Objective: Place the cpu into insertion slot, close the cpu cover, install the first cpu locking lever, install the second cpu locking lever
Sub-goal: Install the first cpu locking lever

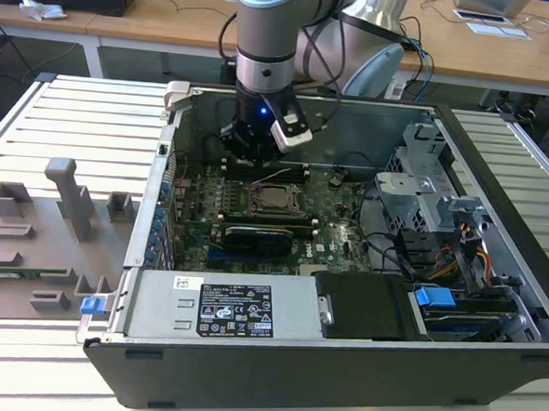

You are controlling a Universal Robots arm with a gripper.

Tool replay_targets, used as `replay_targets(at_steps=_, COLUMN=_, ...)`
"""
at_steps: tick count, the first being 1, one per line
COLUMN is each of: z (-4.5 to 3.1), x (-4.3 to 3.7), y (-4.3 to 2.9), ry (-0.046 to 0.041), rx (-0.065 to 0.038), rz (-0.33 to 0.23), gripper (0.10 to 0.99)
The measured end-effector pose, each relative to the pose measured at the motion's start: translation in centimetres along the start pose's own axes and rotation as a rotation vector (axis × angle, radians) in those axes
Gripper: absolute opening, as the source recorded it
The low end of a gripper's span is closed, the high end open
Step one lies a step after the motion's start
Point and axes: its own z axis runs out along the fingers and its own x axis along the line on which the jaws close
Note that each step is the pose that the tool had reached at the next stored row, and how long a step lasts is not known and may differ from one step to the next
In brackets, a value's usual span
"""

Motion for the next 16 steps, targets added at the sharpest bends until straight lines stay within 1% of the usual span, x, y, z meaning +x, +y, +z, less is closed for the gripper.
replay_targets(at_steps=6, z=0.28, x=-0.72, y=0.14, ry=-0.0001, rx=0.0, rz=0.0, gripper=0.106)
replay_targets(at_steps=7, z=0.36, x=-1.1, y=0.18, ry=0.0001, rx=0.0, rz=0.0, gripper=0.106)
replay_targets(at_steps=9, z=0.46, x=-1.62, y=0.19, ry=0.0001, rx=0.0, rz=0.0, gripper=0.106)
replay_targets(at_steps=16, z=0.64, x=-2.63, y=0.17, ry=0.0005, rx=0.0, rz=0.0, gripper=0.106)
